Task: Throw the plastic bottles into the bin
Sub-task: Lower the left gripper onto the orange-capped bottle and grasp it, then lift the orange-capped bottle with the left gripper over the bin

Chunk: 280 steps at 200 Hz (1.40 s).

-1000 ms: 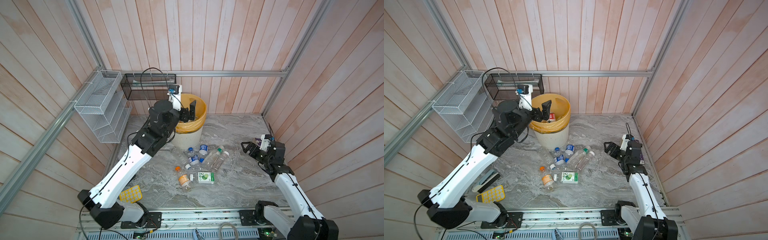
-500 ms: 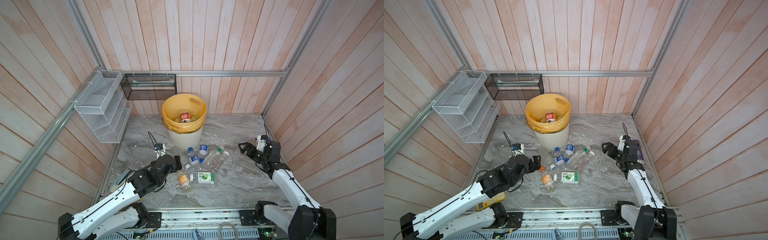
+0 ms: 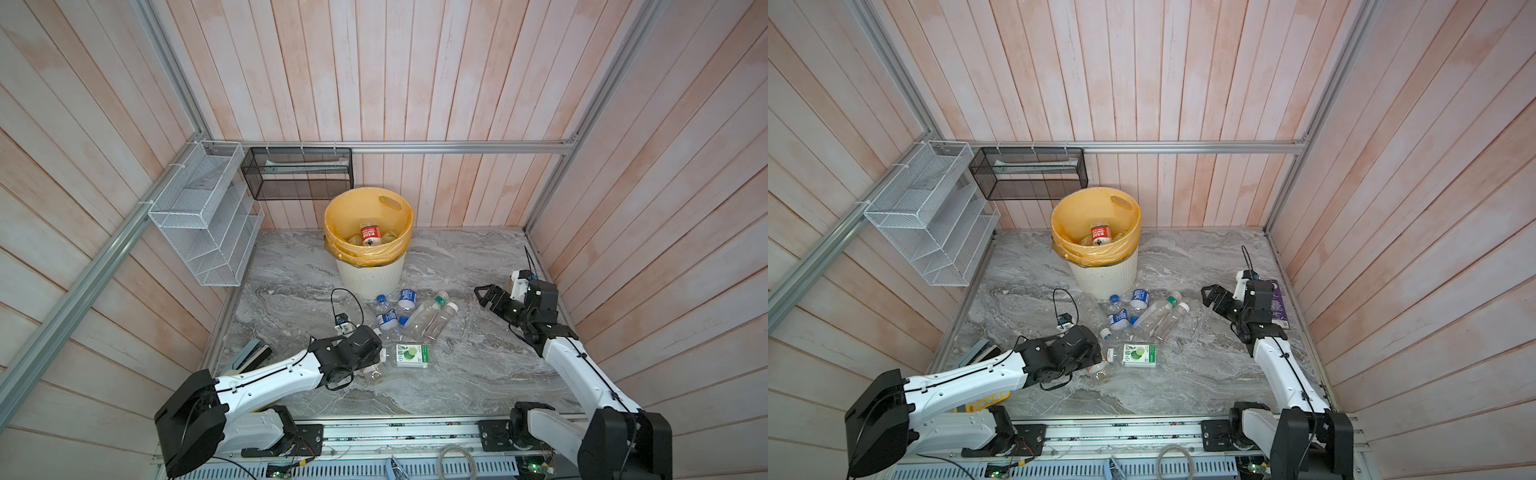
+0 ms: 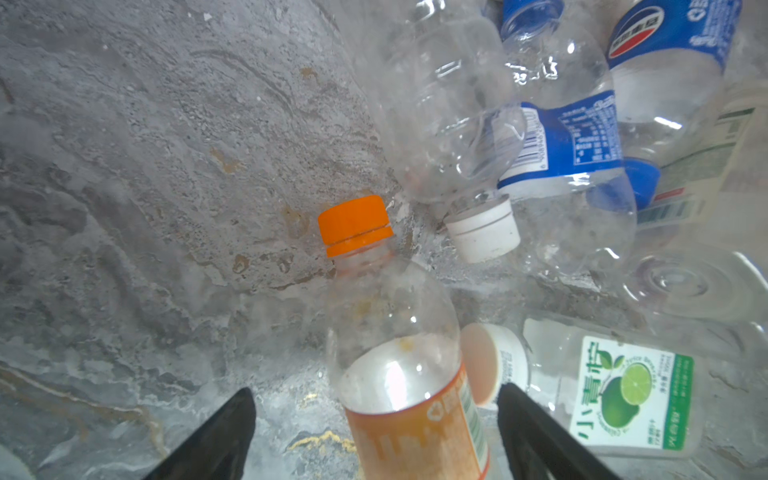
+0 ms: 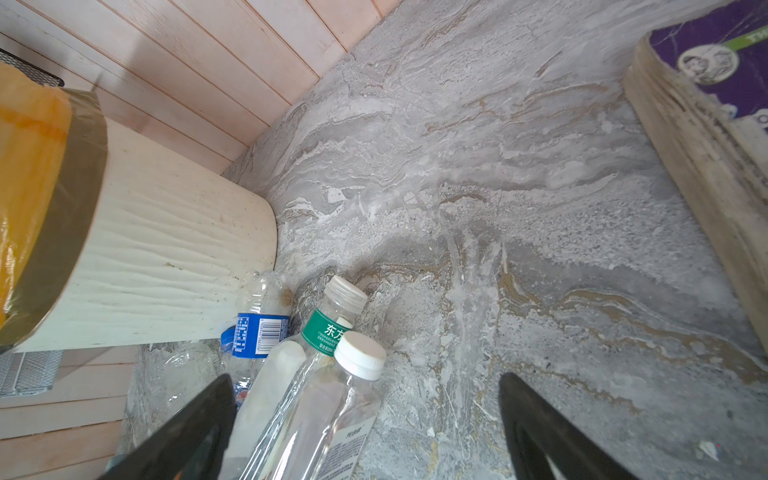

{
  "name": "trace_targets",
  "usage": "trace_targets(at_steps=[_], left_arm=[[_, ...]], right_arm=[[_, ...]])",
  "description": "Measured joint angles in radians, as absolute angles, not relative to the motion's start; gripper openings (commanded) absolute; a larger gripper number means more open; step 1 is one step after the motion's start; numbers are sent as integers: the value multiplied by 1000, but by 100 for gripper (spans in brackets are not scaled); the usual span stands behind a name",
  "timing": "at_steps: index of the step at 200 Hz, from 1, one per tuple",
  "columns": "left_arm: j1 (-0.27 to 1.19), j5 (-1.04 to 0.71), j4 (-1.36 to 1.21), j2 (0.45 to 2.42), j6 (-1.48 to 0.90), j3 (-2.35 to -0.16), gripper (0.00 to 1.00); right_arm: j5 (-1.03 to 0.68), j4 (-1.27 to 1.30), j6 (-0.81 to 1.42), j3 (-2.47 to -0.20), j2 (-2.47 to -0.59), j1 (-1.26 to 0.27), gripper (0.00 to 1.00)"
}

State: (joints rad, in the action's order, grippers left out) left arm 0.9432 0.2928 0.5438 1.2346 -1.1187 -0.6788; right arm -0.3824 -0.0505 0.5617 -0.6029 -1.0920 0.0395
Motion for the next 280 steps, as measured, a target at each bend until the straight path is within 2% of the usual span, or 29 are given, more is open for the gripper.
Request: trace_targets(at_steps=[31,101,120,157,203,234,280], left_arm=[[943,283,520,1272,-1123,-678,89],[938,262,508,1305,-1135,-617,75],[920,258,508,1275,-1144,-574,72],[881,254,509,1174,-1157,-498,56],[875,280,541,1008,-1156,-484,51],[875,373,655,897,-1132,-588,52],[869,634,719,785,-931,-936,53]], right_arm=[[-380,-51,561,-603,-1092,39,99],[-379,-51,557,-603,-1095,39,99],[-379,-52,557,-603,-1096,39,99],[-379,-52,557,-603,-1096,39,99],[-379,-51,557,-603,-1096,39,99],[-377,-51,557,-603,-1097,39,99],[-362,-29,559,-570,-1086,39,99]])
